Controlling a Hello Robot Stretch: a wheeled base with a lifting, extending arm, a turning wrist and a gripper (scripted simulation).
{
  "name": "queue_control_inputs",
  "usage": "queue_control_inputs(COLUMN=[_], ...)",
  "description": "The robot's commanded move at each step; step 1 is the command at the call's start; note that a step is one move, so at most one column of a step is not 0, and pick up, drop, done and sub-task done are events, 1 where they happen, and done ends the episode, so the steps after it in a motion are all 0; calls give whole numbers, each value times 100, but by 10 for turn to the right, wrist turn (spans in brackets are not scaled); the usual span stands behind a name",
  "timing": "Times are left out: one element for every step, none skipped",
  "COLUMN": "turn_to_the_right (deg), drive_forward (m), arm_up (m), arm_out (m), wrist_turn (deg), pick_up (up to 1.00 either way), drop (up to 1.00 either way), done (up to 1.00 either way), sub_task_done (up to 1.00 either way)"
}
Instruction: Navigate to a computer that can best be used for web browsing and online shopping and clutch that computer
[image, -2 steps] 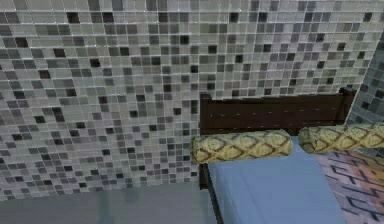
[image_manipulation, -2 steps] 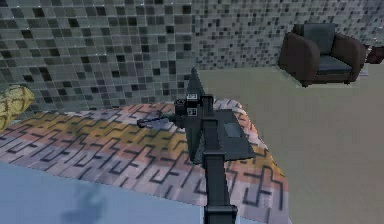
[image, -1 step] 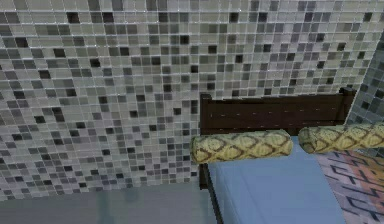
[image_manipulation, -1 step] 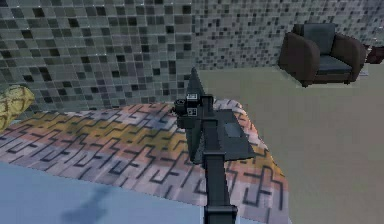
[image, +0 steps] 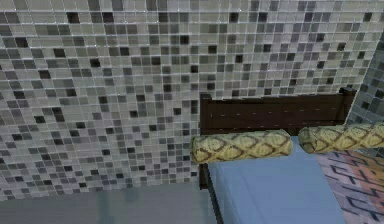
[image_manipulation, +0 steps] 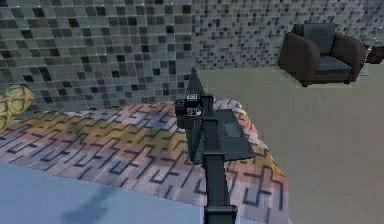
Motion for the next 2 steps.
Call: queue_control_inputs(turn_to_the_right=[0, 0], drive_forward=[0, 0], arm_up=[-30, 0], arm_out=[0, 0], wrist_turn=[0, 0], pick_up=[0, 100], drop=[0, 0], done=[0, 0], sub_task_done=[0, 0])
